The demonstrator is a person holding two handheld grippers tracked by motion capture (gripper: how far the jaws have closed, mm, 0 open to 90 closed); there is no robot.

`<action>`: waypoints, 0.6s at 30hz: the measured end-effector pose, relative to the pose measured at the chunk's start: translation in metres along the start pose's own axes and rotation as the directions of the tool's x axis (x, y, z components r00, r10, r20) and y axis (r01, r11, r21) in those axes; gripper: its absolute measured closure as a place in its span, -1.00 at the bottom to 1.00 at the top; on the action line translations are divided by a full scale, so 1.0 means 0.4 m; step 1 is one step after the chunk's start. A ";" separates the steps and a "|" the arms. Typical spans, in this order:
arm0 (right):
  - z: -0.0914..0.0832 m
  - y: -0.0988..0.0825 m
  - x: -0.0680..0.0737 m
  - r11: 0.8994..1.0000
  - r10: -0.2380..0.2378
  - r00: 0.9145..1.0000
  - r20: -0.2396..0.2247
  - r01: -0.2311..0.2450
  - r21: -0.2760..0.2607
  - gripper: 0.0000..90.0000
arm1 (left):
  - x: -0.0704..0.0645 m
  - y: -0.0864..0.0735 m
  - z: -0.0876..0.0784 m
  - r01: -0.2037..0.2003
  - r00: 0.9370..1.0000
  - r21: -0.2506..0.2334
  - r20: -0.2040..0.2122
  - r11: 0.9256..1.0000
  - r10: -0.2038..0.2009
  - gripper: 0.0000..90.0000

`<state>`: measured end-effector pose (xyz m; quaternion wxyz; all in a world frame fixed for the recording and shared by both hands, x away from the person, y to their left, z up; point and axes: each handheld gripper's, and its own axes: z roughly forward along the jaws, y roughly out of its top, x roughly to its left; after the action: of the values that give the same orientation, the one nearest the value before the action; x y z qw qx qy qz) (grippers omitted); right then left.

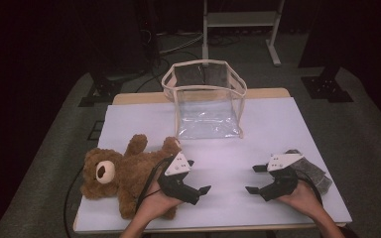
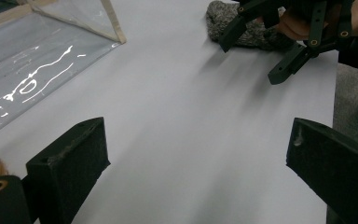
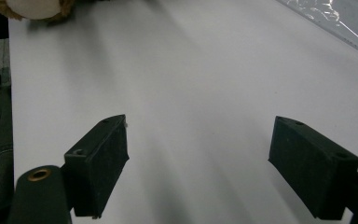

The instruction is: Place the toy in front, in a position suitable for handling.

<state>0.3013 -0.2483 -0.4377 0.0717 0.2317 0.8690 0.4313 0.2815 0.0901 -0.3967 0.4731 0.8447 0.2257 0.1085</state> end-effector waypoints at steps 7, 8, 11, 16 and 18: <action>-0.001 -0.004 -0.006 1.000 0.007 1.000 -0.004 -0.007 0.001 -0.60 | 0.001 0.002 0.002 -0.003 1.000 0.001 0.007 1.000 0.003 -0.90; -0.001 -0.004 -0.006 1.000 0.007 1.000 -0.005 -0.007 0.000 -0.60 | 0.001 0.003 0.001 -0.008 1.000 0.005 0.009 1.000 0.008 -0.90; -0.001 -0.004 -0.005 1.000 0.005 1.000 -0.006 -0.005 0.000 -0.60 | 0.000 0.006 -0.002 -0.013 1.000 0.001 0.011 1.000 0.013 -0.90; -0.001 -0.003 -0.003 1.000 0.006 1.000 -0.006 -0.006 -0.001 -0.60 | -0.001 0.013 -0.015 -0.027 0.999 -0.003 0.024 1.000 0.027 -0.89; -0.002 -0.002 -0.002 1.000 0.004 1.000 -0.004 -0.004 -0.004 -0.60 | -0.001 0.016 -0.021 -0.039 0.999 0.003 0.025 0.999 0.039 -0.89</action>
<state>0.3015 -0.2497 -0.4379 0.0696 0.2322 0.8678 0.4338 0.2795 0.0934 -0.3867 0.4721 0.8511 0.2032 0.1067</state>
